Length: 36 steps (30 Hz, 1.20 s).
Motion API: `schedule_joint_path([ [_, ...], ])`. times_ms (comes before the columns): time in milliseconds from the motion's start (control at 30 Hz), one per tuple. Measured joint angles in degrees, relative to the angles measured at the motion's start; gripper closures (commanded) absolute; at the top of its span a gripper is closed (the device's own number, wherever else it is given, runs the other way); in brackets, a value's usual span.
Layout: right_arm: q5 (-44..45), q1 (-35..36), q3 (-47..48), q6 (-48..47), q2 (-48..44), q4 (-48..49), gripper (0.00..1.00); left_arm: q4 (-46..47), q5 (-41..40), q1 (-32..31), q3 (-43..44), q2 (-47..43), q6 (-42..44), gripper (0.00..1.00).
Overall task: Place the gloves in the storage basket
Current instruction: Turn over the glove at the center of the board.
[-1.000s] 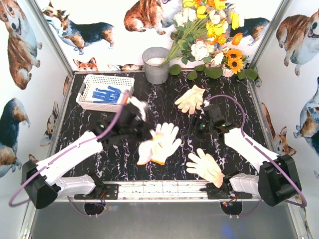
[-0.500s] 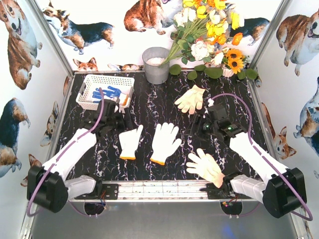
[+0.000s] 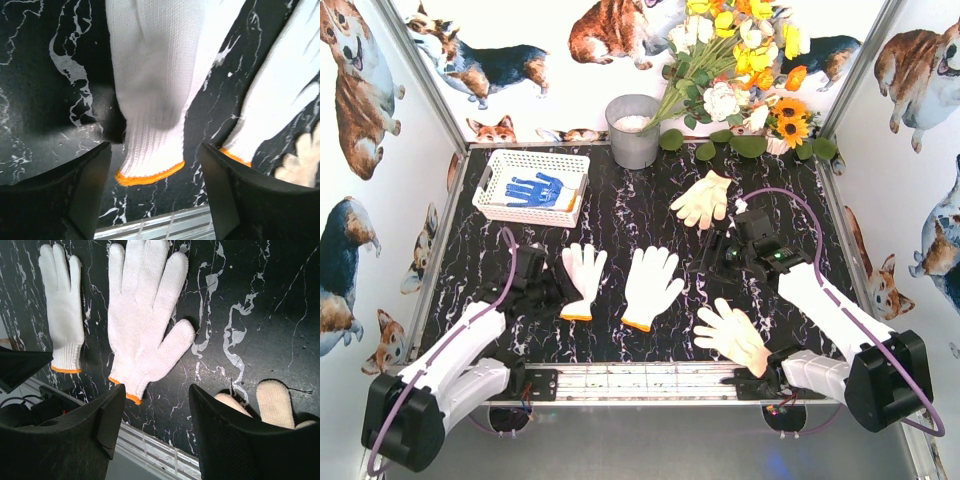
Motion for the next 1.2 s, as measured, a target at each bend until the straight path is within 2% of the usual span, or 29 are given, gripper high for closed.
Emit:
schedule_joint_path([
  [100, -0.26, 0.0, 0.0, 0.11, 0.0, 0.22, 0.44, 2.49, 0.61, 0.09, -1.86, -1.64, -2.58, 0.42],
  [267, -0.44, 0.0, 0.0, 0.33, -0.04, 0.35, 0.44, 6.32, 2.6, 0.26, -6.49, -1.14, -5.9, 0.45],
  [300, -0.44, 0.0, 0.0, 0.33, -0.04, 0.33, 0.44, 6.73, 2.91, 0.28, -7.1, -0.81, -6.36, 0.52],
  [367, -0.42, 0.0, 0.0, 0.33, -0.07, 0.33, 0.44, 8.13, 3.48, 0.37, -7.48, -0.52, -7.28, 0.77],
  [433, -0.42, 0.0, 0.0, 0.31, -0.13, 0.33, 0.44, 10.1, 3.76, 0.48, -7.82, -0.44, -7.8, 0.92],
  [500, -0.44, 0.0, 0.0, 0.31, -0.13, 0.33, 0.44, 10.97, 3.32, 0.57, -7.85, -0.55, -7.87, 0.99],
  [567, -0.46, 0.0, 0.0, 0.31, -0.13, 0.31, 0.44, 9.29, 1.42, 0.68, -6.75, -1.09, -6.69, 1.0],
  [667, -0.39, 0.0, 0.0, 0.31, -0.17, 0.31, 0.44, 2.29, -3.37, 0.76, 0.33, -1.6, -2.58, 1.0],
  [833, -0.33, 0.0, 0.59, 0.22, -0.17, 0.24, 0.44, -7.67, -12.07, -0.61, 21.81, 3.48, 7.1, 1.0],
  [900, -0.35, 0.0, 1.07, 0.22, -0.17, 0.37, 0.44, -10.16, -16.94, -5.16, 28.48, 7.61, 9.81, 1.0],
  [967, -0.37, 0.0, 1.14, 0.26, -0.17, 0.61, 0.44, -12.81, -21.68, -13.55, 32.02, 12.28, 11.15, 1.0],
  [1100, -0.26, 0.0, 0.98, 0.72, -0.28, 0.96, 0.44, -17.2, -26.45, -29.97, 33.57, 24.0, 11.96, 1.0],
  [1200, 0.35, 0.0, -0.15, 1.22, -1.27, 1.22, 0.44, -20.28, -28.52, -36.39, 33.53, 30.45, 12.22, 1.0],
])
